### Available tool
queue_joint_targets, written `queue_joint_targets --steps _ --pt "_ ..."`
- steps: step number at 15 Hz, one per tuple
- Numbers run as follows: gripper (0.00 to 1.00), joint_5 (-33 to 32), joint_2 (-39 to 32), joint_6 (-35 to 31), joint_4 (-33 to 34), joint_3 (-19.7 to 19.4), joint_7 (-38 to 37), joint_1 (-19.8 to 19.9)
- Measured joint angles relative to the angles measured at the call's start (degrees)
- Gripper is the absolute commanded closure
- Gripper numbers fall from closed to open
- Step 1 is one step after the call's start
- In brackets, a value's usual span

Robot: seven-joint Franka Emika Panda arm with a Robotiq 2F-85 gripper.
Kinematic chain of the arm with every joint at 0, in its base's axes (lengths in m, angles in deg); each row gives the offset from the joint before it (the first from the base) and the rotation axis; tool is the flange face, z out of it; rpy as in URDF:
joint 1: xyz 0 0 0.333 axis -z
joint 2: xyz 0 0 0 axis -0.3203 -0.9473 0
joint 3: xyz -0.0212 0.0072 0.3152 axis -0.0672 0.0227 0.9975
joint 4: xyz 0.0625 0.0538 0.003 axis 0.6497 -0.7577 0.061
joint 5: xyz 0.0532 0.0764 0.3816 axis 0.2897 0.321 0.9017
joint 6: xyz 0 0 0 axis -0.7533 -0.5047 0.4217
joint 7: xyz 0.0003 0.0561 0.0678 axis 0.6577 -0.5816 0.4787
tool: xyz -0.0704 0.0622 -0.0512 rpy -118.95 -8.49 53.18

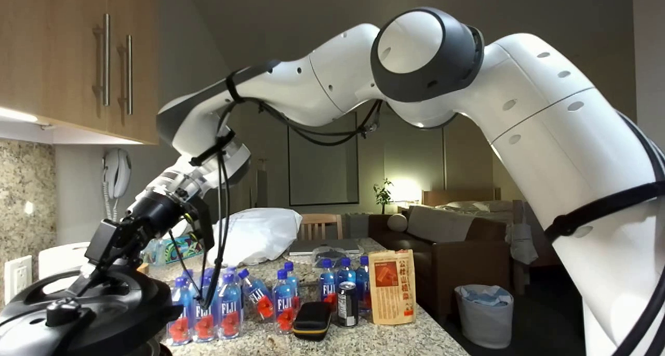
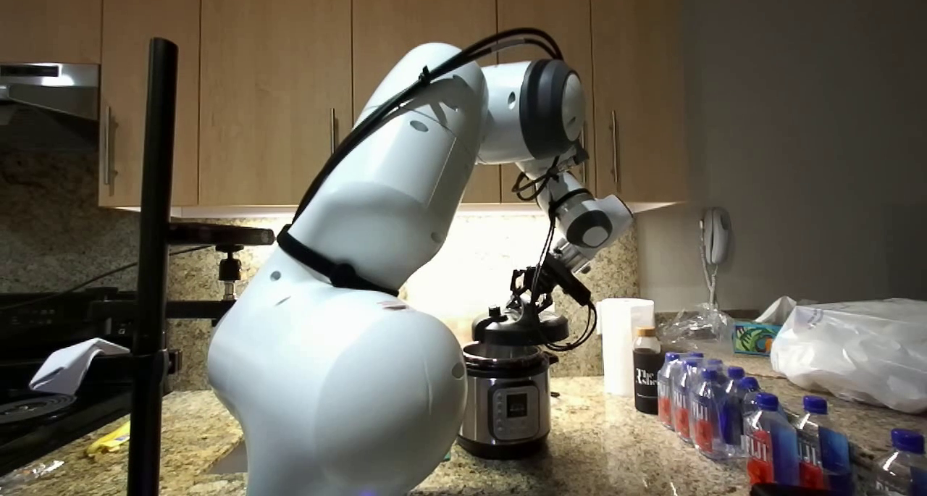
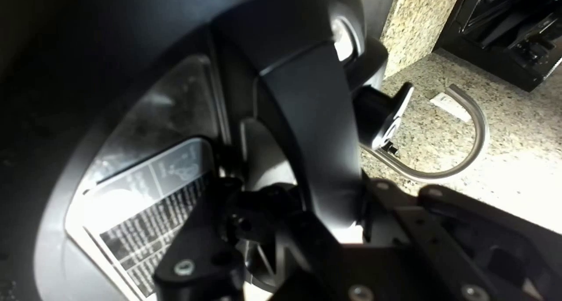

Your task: Pick up the lid from the cooker and put it on the counter

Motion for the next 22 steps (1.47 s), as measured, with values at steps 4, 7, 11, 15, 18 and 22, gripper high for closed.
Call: queue_joint_targets --steps 4,7,11,15,18,22 --pt "0.98 -0.1 -0.5 0.0 -0.1 -0.2 0.0 -0.1" --pt "0.98 -0.1 -1.1 -1.7 -1.0 -1.2 0.0 0.0" --pt "0.98 1.5 -0.5 -4.1 -2.6 -2.4 0.0 1.8" --pt "0.98 4.4 2.4 -5.4 -6.2 -3.3 0.3 4.1" --pt "0.98 7.5 5.3 -5.9 -9.5 -4.2 1.8 5.1" --pt "0.98 14.1 9.4 -5.9 -15.3 -6.3 5.4 6.6"
